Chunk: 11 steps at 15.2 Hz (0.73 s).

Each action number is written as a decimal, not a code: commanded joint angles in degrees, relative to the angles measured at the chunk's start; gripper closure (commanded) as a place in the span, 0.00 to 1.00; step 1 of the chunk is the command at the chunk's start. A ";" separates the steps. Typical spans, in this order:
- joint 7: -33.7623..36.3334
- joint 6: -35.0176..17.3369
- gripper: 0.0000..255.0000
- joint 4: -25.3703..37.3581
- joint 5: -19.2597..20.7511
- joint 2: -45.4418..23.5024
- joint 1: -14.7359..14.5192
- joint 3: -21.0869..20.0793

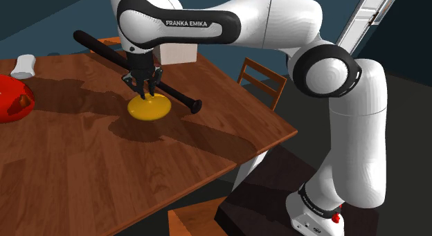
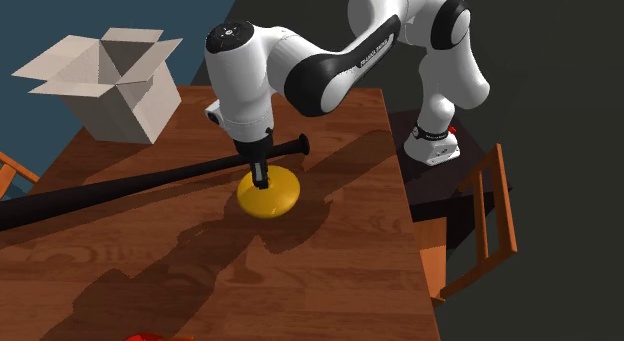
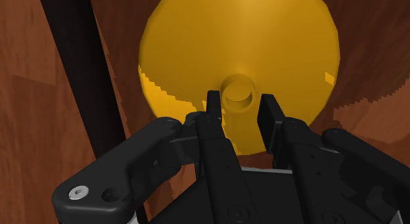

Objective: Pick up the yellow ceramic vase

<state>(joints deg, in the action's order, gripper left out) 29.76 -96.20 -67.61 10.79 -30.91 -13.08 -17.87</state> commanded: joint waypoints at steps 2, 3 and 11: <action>0.00 -0.01 1.00 -0.02 0.01 -0.03 0.01 0.02; 0.00 0.00 1.00 -0.01 0.01 -0.03 0.01 0.02; -0.18 3.45 1.00 4.14 0.13 -0.71 -0.56 0.02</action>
<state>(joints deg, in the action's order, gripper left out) 29.63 -93.65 -64.59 10.89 -31.41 -13.49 -17.86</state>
